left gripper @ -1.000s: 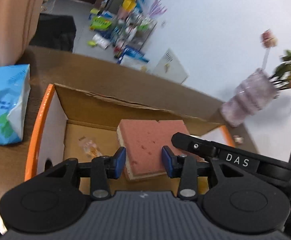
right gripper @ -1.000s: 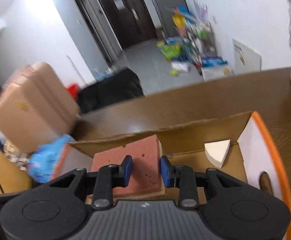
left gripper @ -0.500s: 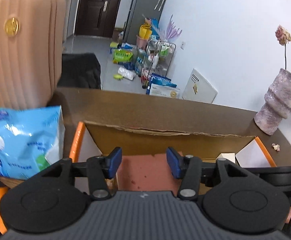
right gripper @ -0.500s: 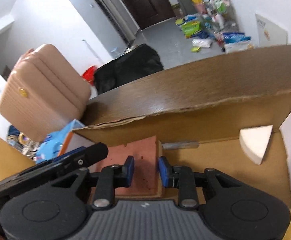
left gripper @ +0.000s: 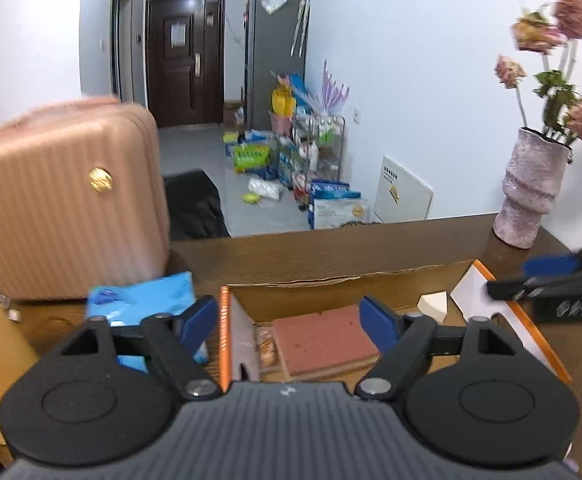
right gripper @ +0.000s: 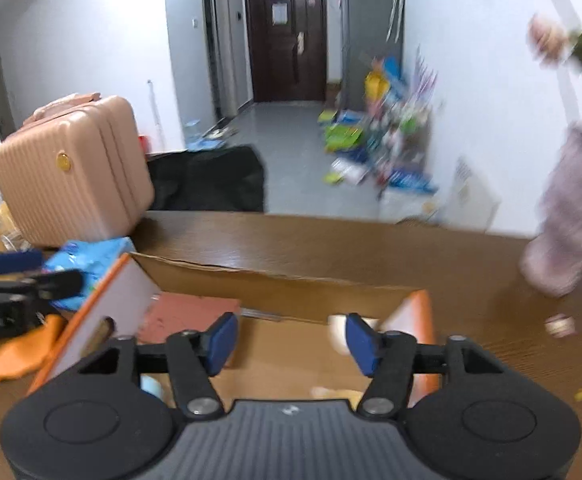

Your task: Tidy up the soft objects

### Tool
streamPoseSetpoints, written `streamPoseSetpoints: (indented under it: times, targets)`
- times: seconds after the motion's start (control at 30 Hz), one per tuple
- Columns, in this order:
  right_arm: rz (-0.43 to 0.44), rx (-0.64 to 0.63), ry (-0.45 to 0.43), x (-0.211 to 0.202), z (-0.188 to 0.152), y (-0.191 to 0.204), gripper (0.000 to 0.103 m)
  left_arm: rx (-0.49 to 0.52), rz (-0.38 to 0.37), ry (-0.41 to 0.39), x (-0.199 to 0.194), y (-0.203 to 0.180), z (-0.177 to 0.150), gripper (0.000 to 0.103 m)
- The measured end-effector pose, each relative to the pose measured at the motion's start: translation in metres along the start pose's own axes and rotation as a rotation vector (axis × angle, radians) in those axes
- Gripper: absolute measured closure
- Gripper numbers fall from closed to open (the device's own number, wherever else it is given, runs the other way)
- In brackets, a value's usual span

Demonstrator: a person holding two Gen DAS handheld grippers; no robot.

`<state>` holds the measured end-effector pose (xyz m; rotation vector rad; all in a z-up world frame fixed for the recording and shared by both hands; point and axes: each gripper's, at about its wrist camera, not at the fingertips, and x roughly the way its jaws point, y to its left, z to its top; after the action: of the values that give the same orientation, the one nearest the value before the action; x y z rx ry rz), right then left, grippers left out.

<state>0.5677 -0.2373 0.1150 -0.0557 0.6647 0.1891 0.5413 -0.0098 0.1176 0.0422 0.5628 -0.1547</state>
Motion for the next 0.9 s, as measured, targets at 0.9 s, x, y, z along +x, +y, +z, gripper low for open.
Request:
streamPoseSetpoints:
  times: [0.9]
  targets:
    - [0.02, 0.003, -0.384, -0.244, -0.236, 0.056, 0.016, 0.027, -0.019, -0.331, -0.27, -0.044, -0.203, 0.0]
